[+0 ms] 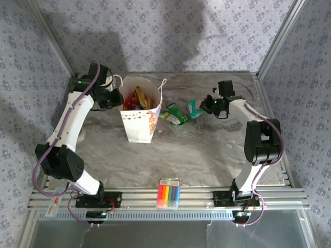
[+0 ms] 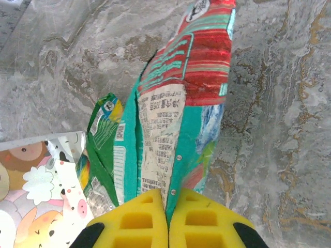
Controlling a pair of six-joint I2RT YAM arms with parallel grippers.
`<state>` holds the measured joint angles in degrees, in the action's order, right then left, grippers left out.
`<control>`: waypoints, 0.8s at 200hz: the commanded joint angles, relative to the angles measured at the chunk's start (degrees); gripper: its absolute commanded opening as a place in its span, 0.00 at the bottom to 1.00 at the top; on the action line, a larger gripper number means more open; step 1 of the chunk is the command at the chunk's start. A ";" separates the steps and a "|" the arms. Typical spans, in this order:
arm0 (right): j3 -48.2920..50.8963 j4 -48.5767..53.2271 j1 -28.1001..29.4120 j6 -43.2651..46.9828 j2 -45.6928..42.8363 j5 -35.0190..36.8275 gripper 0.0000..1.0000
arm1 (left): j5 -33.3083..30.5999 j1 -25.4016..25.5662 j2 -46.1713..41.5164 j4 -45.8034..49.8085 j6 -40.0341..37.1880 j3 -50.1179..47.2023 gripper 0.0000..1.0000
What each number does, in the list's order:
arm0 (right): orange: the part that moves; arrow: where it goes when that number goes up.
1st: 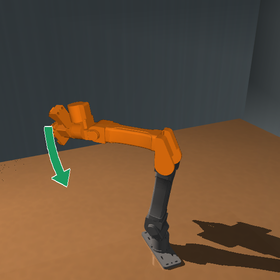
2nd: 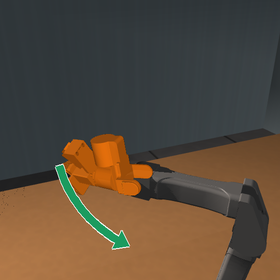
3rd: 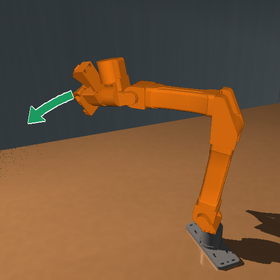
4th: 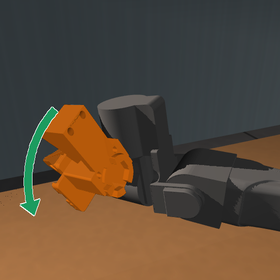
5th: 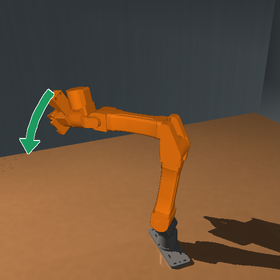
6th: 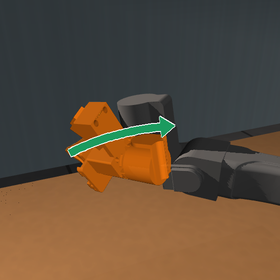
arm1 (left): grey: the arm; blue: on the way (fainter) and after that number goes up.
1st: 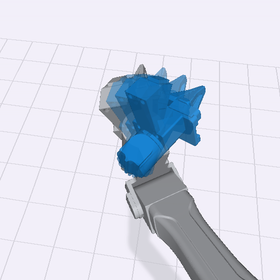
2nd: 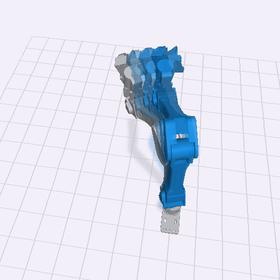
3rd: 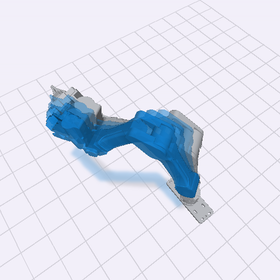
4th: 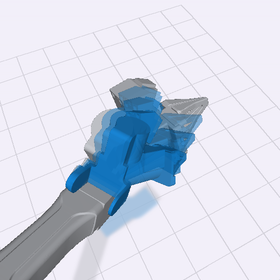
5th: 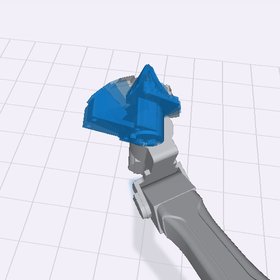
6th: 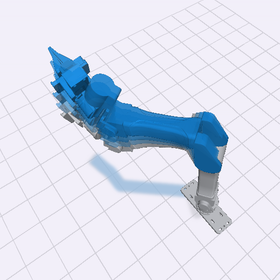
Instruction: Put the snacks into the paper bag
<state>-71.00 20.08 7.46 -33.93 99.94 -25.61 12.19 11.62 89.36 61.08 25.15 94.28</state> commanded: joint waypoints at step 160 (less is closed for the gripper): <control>-14.94 17.48 15.49 13.66 -21.99 20.91 0.00 | 2.32 -0.28 -8.05 -3.14 3.32 -6.86 0.17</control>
<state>-82.02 35.59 21.47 -22.74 81.32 -9.85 13.72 11.62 83.50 57.56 27.73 87.96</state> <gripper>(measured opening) 0.067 0.171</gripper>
